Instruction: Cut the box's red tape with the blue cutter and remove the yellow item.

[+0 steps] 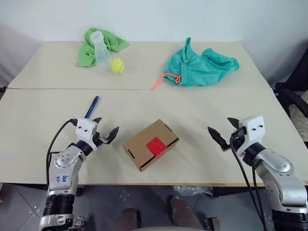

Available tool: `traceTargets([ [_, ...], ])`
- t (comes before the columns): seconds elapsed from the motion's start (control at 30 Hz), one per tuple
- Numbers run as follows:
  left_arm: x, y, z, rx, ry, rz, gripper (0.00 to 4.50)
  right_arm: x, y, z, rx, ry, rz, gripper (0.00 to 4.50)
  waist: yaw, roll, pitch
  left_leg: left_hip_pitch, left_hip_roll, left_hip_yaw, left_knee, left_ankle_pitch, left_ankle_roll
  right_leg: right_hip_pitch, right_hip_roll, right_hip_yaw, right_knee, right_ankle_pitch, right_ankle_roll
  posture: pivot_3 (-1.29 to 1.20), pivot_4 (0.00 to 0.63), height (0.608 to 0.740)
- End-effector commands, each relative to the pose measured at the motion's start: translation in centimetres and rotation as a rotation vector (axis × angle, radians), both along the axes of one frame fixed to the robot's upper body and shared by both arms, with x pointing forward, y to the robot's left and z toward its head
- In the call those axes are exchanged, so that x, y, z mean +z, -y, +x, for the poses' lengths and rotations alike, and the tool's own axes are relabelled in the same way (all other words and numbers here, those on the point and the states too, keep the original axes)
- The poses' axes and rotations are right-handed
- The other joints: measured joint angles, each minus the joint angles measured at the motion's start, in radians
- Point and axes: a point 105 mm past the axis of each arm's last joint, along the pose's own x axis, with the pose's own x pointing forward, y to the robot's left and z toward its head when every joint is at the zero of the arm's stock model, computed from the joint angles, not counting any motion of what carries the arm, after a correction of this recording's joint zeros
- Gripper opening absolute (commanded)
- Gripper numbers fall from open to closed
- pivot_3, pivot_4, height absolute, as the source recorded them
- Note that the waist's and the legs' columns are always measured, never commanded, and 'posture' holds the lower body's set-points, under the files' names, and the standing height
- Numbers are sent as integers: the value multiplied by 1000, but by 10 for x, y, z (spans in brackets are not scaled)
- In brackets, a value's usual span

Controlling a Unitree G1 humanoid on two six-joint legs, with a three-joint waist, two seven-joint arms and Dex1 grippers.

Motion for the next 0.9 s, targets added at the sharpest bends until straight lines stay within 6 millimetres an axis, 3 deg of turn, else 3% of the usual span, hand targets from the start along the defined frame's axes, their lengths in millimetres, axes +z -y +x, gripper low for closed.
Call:
traceTargets([
  [0.03,11,5,-2,-17,46,7,4483,15,-2,-4,19,41,-24,4500,0,0,0,0,0,0,0,0,0,0,0,0,0,0,0,0,150,740],
  [0.2,2,3,2,8,-35,22,4483,11,-1,-6,-5,-34,-12,4500,-1,0,0,0,0,0,0,0,0,0,0,0,0,0,0,0,150,740],
  [0.4,7,9,4,-32,-25,47,4483,13,-29,-28,135,-109,-56,4500,3,0,0,0,0,-1,0,0,0,0,0,-1,0,0,0,0,150,740],
  [0.43,9,12,4,-48,-16,36,4498,10,-31,-32,156,-135,-80,4315,3,0,0,-1,0,-2,0,0,0,0,0,-1,0,0,0,0,150,740],
  [0.53,9,12,9,-39,-42,26,3911,5,-41,-45,230,-216,-108,3544,7,-1,0,-1,-1,-2,1,0,0,0,-1,-2,-1,0,0,0,150,740],
  [0.63,10,16,11,-83,-57,21,2971,11,-54,-54,302,-237,-125,2434,10,-2,0,-1,-1,-2,2,0,0,0,0,-2,0,0,0,0,150,740],
  [0.8,10,30,14,-195,-101,23,1345,0,-80,-64,458,-342,-181,560,15,-3,0,-1,-1,-3,2,1,-1,0,0,-3,0,0,0,0,150,740],
  [0.87,9,38,13,-258,-128,29,779,-5,-88,-63,493,-367,-199,11,18,-4,0,-1,-1,-3,2,1,-1,0,0,-4,0,0,0,0,150,740],
  [0.9,9,41,12,-279,-135,29,542,-6,-90,-61,501,-376,-204,0,19,-4,0,-1,-1,-3,2,1,-1,0,0,-4,0,0,0,0,150,740],
])
